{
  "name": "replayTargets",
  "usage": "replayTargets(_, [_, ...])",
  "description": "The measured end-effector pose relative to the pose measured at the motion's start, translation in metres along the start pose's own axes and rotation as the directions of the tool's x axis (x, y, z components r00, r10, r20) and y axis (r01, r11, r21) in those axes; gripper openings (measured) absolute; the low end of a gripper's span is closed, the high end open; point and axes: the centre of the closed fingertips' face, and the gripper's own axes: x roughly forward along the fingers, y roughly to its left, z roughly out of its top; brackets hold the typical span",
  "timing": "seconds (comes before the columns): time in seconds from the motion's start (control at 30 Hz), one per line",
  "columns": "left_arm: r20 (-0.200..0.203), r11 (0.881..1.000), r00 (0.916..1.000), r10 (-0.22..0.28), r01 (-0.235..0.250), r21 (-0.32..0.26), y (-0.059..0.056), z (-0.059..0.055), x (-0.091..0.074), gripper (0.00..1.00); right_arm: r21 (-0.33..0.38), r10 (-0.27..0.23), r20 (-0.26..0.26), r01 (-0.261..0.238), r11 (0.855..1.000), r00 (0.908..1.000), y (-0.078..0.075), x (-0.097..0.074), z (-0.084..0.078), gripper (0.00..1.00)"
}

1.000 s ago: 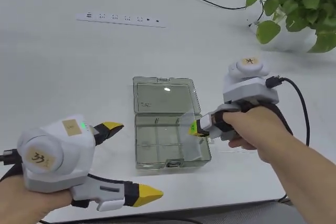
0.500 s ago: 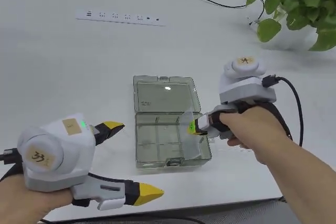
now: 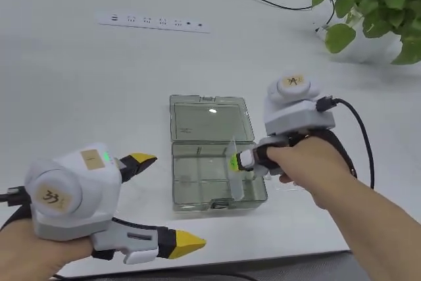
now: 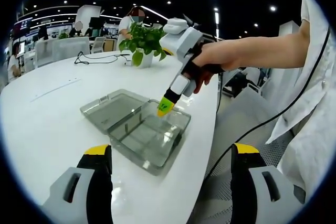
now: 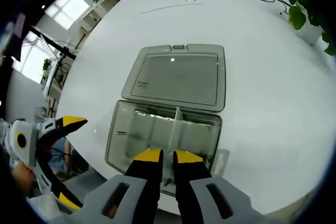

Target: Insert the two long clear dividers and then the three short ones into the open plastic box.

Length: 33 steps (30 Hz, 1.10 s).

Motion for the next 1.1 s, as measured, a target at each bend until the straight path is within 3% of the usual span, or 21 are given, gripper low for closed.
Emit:
replayTargets(0.4, [-0.005,1.0,0.9999,0.012,-0.012,-0.009,0.001,-0.002,-0.002,0.96,-0.003,0.035,-0.005,-0.035,0.999,0.9994,-0.004,0.013,-0.006,0.1])
replayTargets(0.7, [-0.009,1.0,0.9998,0.015,-0.015,-0.012,0.001,-0.002,-0.002,0.95,-0.003,0.095,0.014,-0.095,0.995,0.9954,-0.002,0.012,-0.008,0.13])
replayTargets(0.93, [-0.01,1.0,0.9997,0.023,-0.023,-0.018,0.001,0.0,-0.003,0.95,-0.021,0.159,0.051,-0.158,0.987,0.9859,0.004,0.004,-0.01,0.2])
replayTargets(1.1, [-0.01,0.999,0.9994,0.033,-0.034,-0.02,0.002,0.001,-0.004,0.95,-0.039,0.177,0.076,-0.174,0.984,0.9813,0.003,-0.004,-0.007,0.22])
